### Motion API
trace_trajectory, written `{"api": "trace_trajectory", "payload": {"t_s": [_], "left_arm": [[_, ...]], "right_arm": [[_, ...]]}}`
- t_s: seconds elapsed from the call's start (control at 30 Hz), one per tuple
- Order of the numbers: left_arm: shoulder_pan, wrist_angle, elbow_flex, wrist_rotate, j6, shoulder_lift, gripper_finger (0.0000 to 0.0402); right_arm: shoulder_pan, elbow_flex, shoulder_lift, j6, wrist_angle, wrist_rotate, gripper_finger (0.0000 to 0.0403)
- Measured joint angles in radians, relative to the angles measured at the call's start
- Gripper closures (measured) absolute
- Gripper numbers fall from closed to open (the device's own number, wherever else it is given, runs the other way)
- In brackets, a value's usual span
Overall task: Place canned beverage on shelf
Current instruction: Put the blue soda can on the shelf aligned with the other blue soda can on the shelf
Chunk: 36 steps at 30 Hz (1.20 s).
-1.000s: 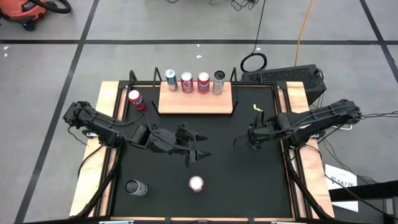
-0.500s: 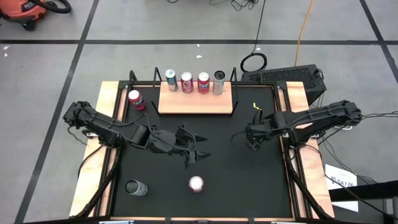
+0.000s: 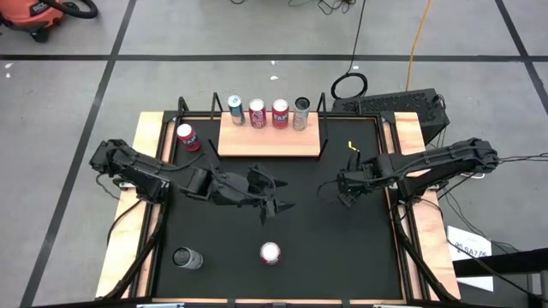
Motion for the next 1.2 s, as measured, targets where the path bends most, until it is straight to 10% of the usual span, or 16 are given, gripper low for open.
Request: {"api": "trace_trajectory", "payload": {"t_s": [0.6, 1.2], "left_arm": [[0.052, 0.246, 0.008, 0.069, 0.249, 0.122, 0.0005], [0.131, 0.233, 0.019, 0.046, 0.335, 0.198, 0.0008]], "right_arm": [[-0.011, 0.478, 0.033, 0.02, 0.068, 0.005, 0.0183], [-0.018, 0.548, 0.15, -0.054, 0.225, 0.003, 0.0182]]}}
